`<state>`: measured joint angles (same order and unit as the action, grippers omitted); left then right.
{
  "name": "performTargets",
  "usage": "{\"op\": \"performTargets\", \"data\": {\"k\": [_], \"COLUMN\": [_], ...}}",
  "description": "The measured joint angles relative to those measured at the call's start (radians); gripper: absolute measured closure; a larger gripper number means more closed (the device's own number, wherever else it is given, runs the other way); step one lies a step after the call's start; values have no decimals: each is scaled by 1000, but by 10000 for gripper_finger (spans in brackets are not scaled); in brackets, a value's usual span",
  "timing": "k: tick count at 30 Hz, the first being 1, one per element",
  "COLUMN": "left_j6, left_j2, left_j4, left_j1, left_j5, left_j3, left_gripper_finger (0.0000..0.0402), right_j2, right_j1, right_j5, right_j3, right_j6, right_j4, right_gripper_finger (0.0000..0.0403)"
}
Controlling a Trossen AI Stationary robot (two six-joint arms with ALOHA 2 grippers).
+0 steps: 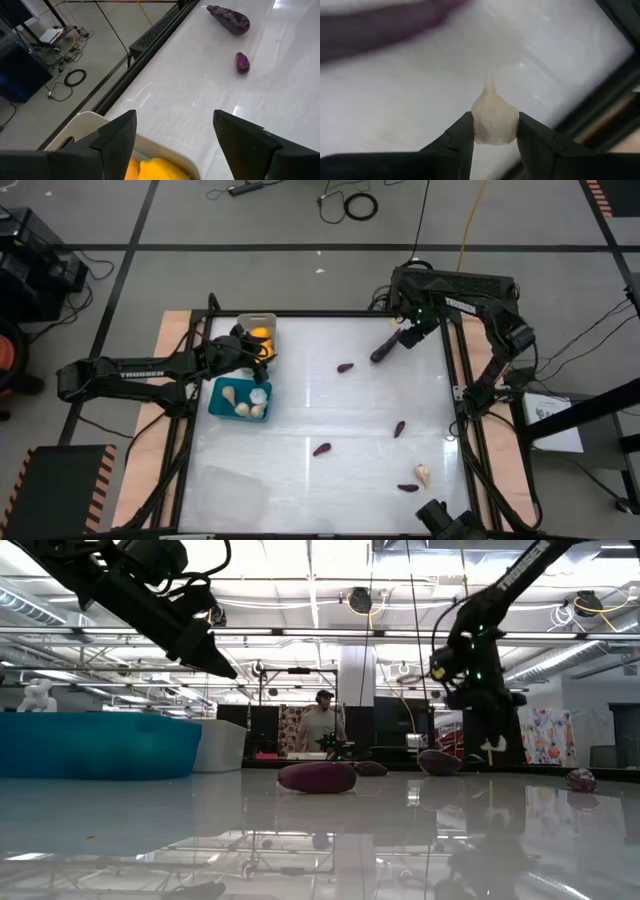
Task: Sort produce into baskets
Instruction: Put the white garlic into the blue bin
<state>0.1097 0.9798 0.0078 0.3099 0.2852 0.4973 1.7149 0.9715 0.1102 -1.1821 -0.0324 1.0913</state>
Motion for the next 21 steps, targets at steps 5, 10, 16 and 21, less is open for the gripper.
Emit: {"op": "performTargets", "data": {"k": [5, 10, 16, 21], "left_j6": [1, 1, 1, 1], "left_j2": [0, 0, 0, 0], "left_j4": [2, 5, 17, 36], "left_j1": [0, 0, 0, 0], "left_j5": [0, 0, 0, -23], "left_j3": [0, 0, 0, 1], "left_gripper_finger": [130, 130, 130, 130], "right_j2": [-70, -100, -94, -73], "right_j1": [-73, -229, -457, -625], "right_j5": [-162, -169, -169, -168], "right_j3": [-6, -6, -6, -6], "right_j6": [55, 132, 196, 194], "right_j4": [-19, -105, -321, -597], "right_gripper_finger": [278, 278, 278, 278]}}
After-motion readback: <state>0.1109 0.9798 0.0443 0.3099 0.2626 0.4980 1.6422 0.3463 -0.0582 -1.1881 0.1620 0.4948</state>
